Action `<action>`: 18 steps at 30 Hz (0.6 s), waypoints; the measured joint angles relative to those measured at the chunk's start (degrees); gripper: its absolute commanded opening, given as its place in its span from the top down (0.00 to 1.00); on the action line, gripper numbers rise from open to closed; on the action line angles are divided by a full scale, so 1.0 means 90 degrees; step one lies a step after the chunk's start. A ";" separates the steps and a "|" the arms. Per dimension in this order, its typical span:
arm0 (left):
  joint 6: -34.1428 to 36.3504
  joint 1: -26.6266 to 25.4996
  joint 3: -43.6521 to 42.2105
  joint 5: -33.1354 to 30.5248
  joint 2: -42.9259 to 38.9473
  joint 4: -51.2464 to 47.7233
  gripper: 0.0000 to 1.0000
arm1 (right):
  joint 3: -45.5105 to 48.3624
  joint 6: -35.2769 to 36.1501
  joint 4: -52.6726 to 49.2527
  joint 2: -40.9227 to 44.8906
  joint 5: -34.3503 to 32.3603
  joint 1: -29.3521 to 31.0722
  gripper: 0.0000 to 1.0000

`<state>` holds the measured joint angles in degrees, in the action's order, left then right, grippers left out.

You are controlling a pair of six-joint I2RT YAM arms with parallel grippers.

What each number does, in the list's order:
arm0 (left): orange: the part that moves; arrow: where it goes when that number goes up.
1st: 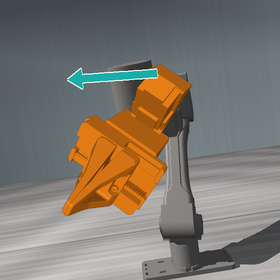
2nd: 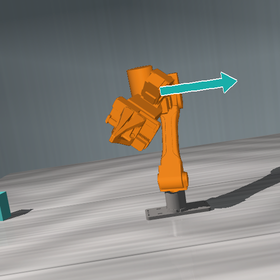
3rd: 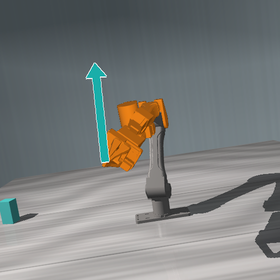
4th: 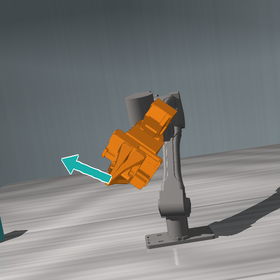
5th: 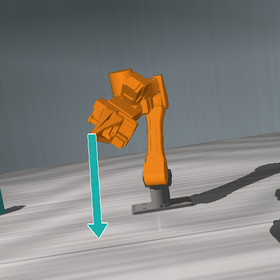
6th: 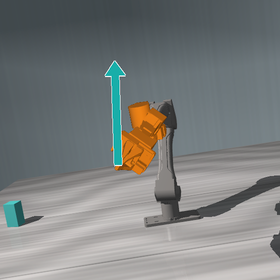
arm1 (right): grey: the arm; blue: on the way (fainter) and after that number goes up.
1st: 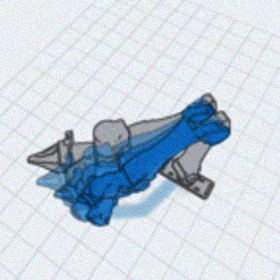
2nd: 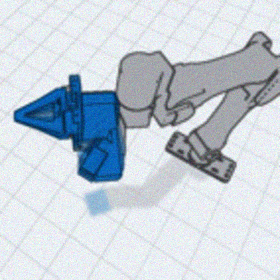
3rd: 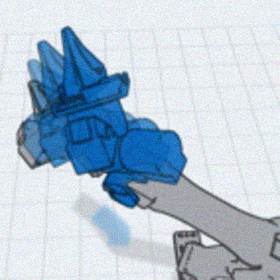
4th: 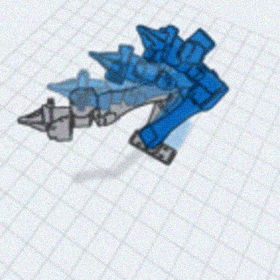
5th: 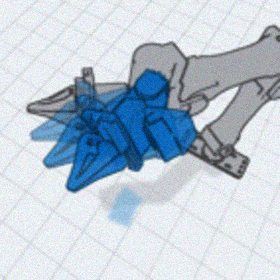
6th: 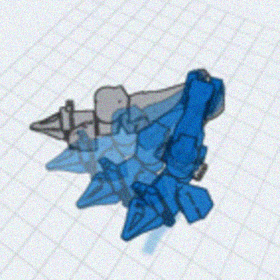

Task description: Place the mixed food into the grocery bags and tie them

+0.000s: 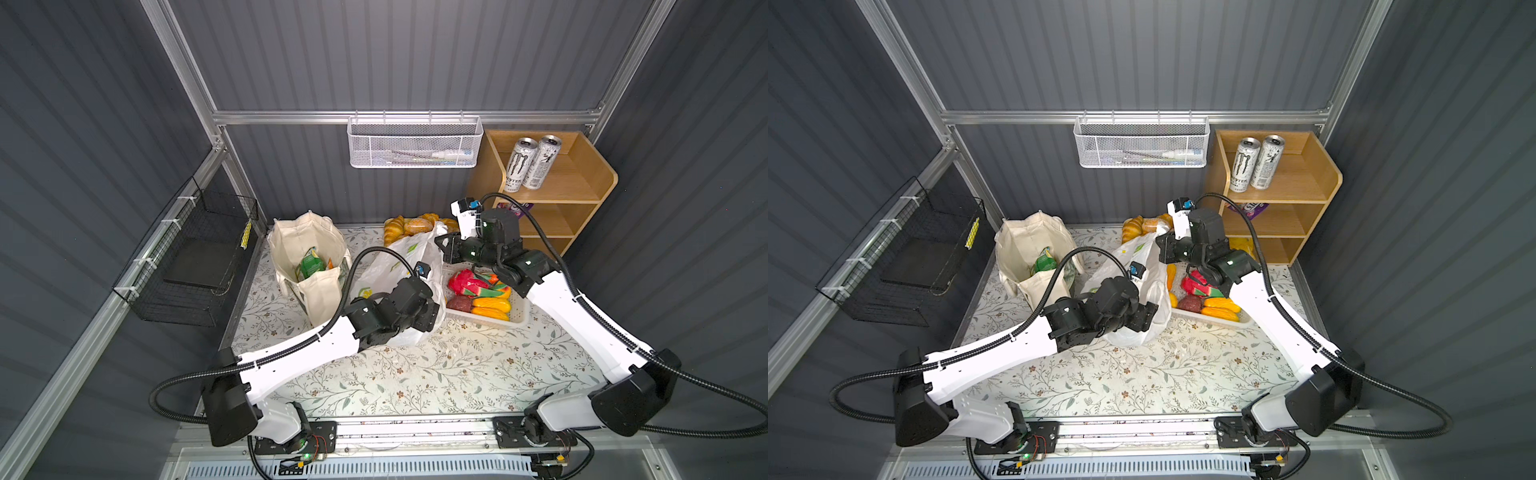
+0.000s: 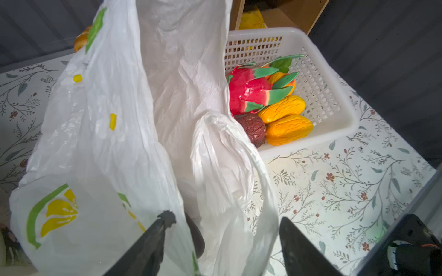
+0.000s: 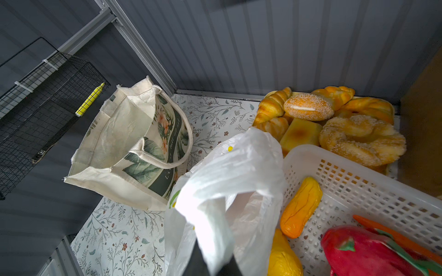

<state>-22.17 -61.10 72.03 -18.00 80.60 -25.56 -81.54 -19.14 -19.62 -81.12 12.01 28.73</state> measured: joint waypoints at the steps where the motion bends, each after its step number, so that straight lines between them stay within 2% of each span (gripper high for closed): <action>1: 0.0019 0.0000 0.0034 0.0075 -0.0049 0.0015 0.24 | 0.0019 0.0000 0.0029 0.0019 0.0015 -0.0012 1.00; 10: 0.0214 -0.0056 0.0440 0.0750 0.0476 0.0163 0.24 | 0.0063 -0.0044 0.0058 0.0022 0.0075 -0.0051 1.00; 14: 0.0245 -0.0090 0.0517 0.0738 0.0753 0.0146 0.24 | 0.0112 -0.0053 0.0095 0.0022 0.0090 -0.0051 1.00; 18: 0.0216 -0.0095 0.0537 0.0396 0.0950 0.0124 0.27 | 0.0155 -0.0095 0.0134 0.0032 0.0102 -0.0053 1.00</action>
<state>-20.23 -61.95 76.86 -14.44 89.14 -24.45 -80.14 -19.99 -18.41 -80.84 12.93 28.25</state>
